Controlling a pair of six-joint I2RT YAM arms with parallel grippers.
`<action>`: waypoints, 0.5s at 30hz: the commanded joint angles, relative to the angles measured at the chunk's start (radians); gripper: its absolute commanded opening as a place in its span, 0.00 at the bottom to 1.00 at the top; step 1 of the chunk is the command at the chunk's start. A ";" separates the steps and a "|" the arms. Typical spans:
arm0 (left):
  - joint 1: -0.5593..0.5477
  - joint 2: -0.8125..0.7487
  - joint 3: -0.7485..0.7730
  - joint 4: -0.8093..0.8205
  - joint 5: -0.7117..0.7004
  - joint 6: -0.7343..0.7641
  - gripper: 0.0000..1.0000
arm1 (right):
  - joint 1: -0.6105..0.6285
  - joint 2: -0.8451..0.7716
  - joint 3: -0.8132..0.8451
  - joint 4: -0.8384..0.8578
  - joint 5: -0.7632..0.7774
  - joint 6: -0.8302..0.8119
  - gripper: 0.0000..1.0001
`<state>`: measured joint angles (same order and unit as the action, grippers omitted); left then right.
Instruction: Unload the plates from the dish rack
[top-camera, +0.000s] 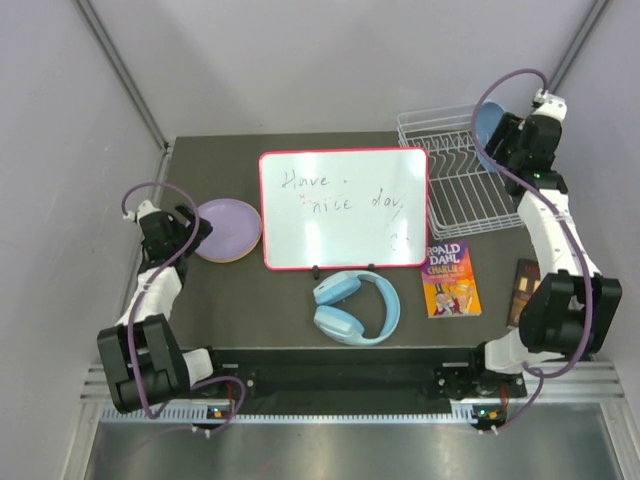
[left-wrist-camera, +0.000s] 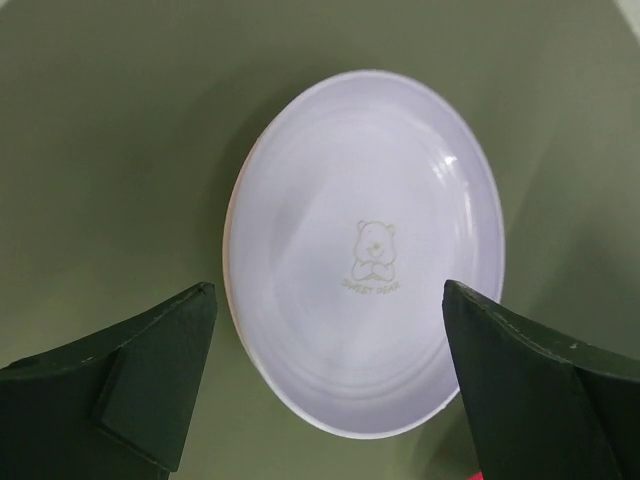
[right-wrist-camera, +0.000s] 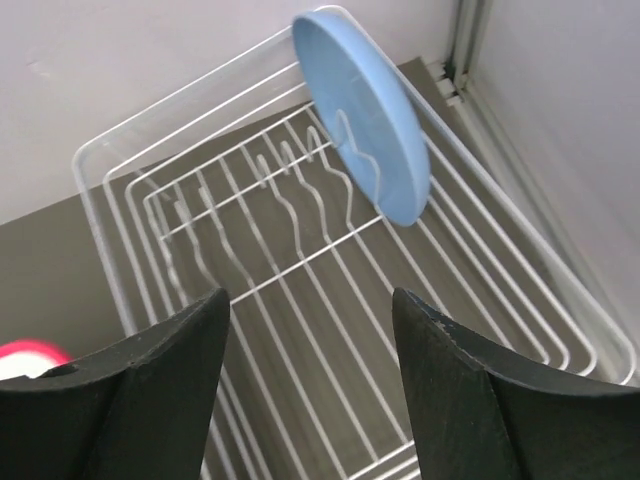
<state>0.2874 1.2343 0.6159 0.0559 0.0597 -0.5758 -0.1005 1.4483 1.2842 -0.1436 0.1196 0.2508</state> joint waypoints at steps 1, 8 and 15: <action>0.007 -0.070 0.054 -0.010 0.032 -0.018 0.99 | -0.028 0.130 0.153 0.030 0.075 -0.093 0.67; -0.020 -0.128 0.062 0.131 0.330 -0.144 0.99 | -0.031 0.420 0.415 0.022 0.184 -0.241 0.63; -0.073 -0.101 0.059 0.360 0.531 -0.187 0.99 | -0.025 0.690 0.664 0.013 0.259 -0.416 0.50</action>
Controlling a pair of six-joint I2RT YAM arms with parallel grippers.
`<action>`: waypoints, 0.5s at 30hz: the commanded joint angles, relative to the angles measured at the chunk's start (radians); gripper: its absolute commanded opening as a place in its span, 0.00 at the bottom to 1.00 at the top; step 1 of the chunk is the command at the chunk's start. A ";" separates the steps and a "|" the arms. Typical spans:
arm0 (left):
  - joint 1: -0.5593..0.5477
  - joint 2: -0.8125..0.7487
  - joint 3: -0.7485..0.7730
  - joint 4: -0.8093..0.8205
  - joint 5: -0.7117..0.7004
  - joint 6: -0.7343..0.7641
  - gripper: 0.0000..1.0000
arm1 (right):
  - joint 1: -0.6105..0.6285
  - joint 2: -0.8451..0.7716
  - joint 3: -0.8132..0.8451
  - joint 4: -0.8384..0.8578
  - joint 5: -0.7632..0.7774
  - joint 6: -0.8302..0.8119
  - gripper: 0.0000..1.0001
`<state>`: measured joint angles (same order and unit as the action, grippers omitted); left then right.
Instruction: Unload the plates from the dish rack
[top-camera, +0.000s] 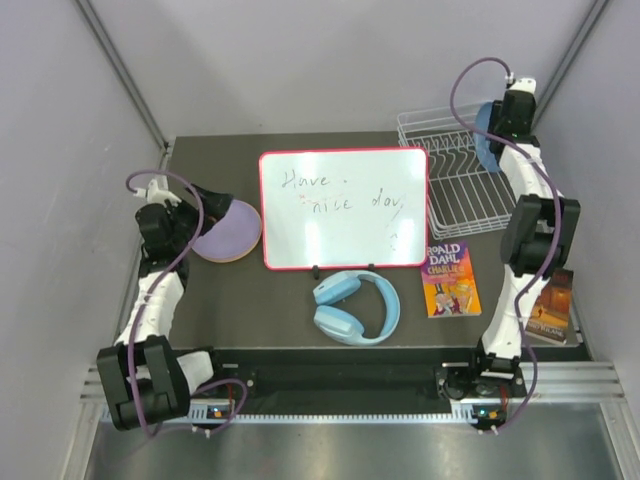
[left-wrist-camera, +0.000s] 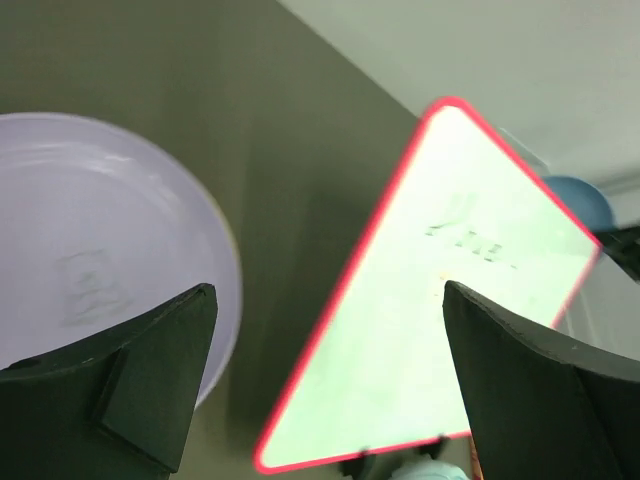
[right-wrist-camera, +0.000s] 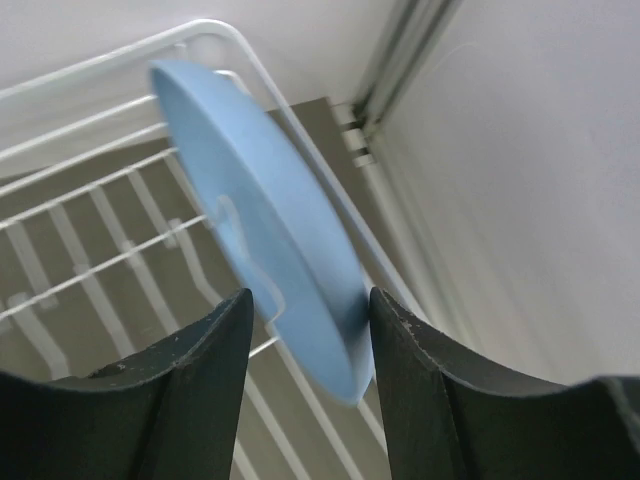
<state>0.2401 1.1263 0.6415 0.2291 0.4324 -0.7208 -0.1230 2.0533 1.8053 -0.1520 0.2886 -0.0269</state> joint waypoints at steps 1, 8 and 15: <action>-0.031 0.018 0.043 0.196 0.166 -0.040 0.99 | 0.000 0.106 0.167 0.019 0.104 -0.168 0.47; -0.038 0.096 0.058 0.200 0.189 -0.002 0.99 | 0.013 0.169 0.209 0.043 0.150 -0.284 0.13; -0.039 0.093 0.052 0.178 0.149 0.012 0.99 | 0.066 0.125 0.106 0.175 0.255 -0.329 0.00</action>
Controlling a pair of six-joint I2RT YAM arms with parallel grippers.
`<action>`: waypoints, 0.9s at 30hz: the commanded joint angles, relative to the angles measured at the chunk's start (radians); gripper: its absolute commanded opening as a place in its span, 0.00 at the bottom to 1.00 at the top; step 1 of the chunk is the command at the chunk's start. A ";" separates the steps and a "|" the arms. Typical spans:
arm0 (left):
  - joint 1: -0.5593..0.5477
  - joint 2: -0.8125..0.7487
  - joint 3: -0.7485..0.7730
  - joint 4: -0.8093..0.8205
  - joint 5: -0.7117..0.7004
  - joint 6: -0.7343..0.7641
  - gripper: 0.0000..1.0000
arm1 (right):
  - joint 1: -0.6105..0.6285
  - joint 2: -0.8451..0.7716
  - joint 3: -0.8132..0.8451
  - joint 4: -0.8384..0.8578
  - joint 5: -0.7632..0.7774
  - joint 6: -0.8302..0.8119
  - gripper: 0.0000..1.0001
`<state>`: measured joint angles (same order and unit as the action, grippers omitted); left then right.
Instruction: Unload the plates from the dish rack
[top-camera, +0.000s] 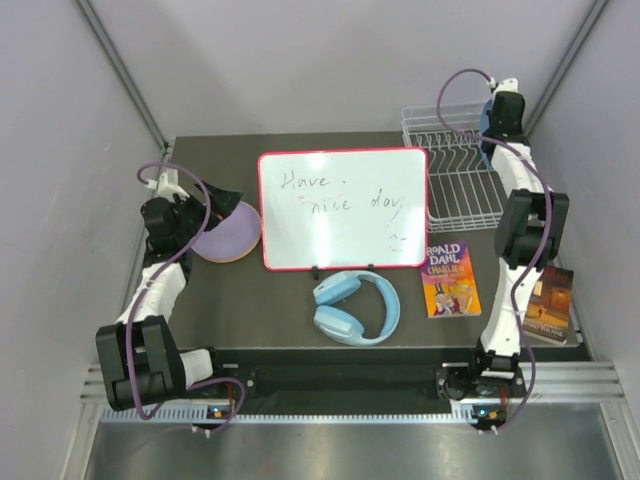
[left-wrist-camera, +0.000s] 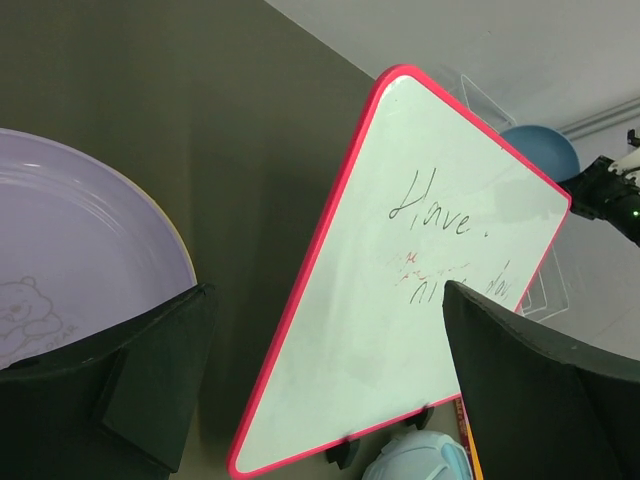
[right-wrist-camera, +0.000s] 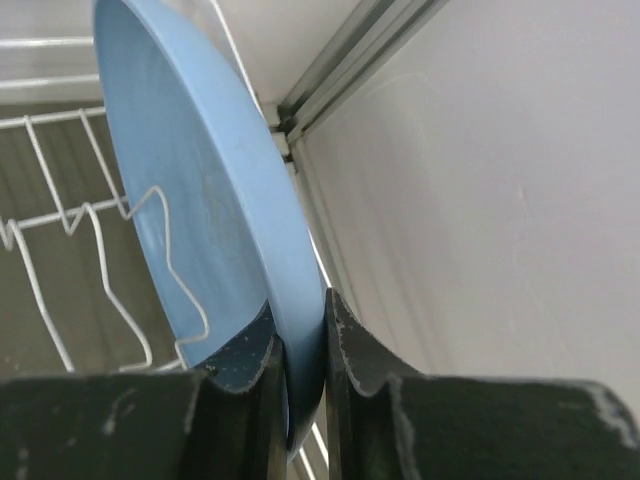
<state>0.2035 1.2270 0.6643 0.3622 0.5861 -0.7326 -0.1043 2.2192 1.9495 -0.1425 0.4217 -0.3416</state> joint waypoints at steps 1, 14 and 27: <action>-0.001 -0.008 0.031 0.041 -0.008 0.025 0.99 | 0.058 -0.052 -0.069 0.214 0.173 -0.036 0.00; -0.012 -0.017 0.034 -0.009 -0.020 0.070 0.99 | 0.158 -0.245 -0.418 0.928 0.591 -0.329 0.00; -0.022 -0.050 0.029 0.041 0.055 0.070 0.99 | 0.210 -0.763 -0.581 0.189 0.256 0.223 0.00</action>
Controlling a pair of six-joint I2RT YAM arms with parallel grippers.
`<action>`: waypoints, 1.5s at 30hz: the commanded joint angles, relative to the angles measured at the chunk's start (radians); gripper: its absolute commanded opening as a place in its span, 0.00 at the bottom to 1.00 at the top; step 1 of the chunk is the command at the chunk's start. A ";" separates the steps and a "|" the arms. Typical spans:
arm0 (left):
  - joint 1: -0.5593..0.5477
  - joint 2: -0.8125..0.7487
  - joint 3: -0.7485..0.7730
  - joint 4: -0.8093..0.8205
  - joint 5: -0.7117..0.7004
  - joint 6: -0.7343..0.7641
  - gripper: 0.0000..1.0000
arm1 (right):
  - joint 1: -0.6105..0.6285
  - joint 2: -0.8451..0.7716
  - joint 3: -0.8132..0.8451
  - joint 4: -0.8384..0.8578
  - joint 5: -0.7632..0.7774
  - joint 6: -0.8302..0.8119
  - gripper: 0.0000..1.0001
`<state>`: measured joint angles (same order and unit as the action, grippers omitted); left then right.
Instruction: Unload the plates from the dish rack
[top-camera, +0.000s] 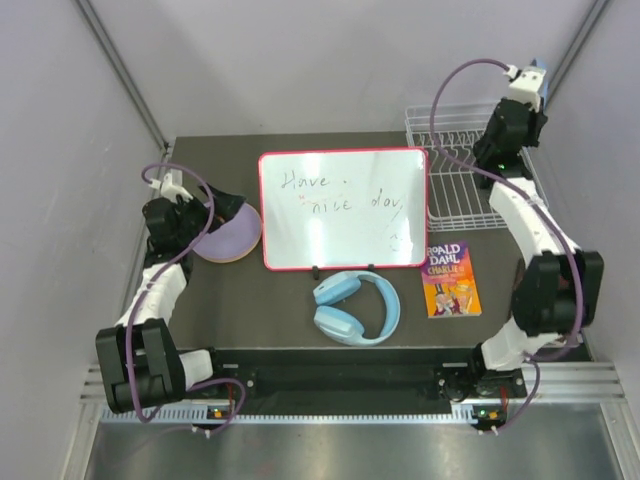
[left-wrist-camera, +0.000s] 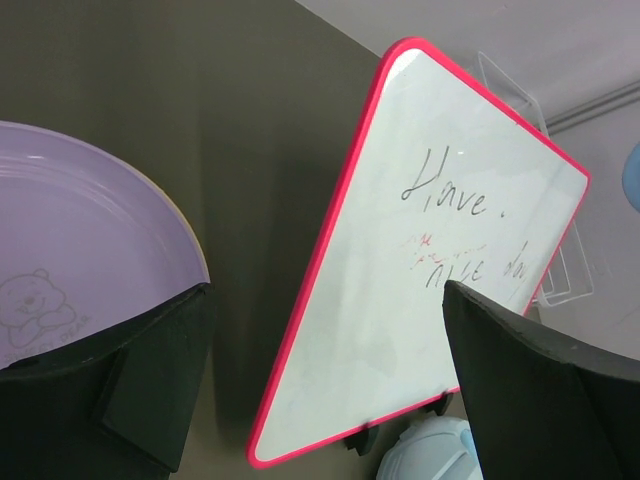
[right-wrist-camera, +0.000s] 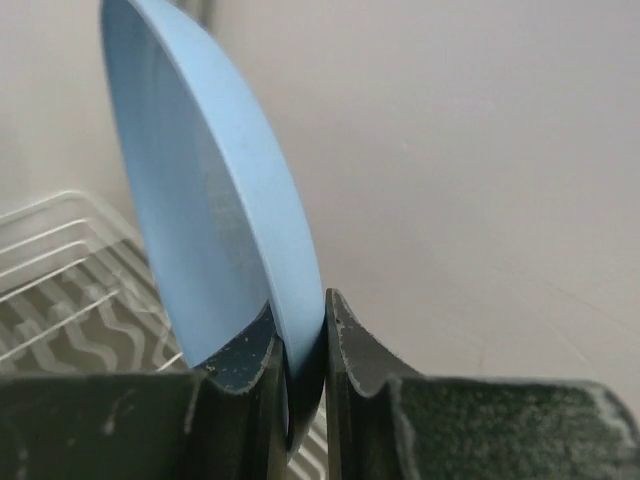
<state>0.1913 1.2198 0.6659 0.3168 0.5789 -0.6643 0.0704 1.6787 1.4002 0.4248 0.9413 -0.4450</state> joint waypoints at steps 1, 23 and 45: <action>-0.019 -0.043 0.029 0.105 0.087 -0.014 0.99 | 0.037 -0.265 -0.043 -0.455 -0.330 0.439 0.00; -0.513 -0.074 0.002 0.326 -0.079 -0.083 0.99 | 0.454 -0.870 -0.721 -0.394 -1.052 1.106 0.00; -0.635 -0.153 0.075 -0.011 -0.416 0.147 0.00 | 0.634 -0.852 -0.662 -0.481 -0.785 1.043 0.57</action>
<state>-0.4492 1.1164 0.6834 0.3935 0.3069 -0.5728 0.6930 0.8959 0.6685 0.0029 0.0162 0.6769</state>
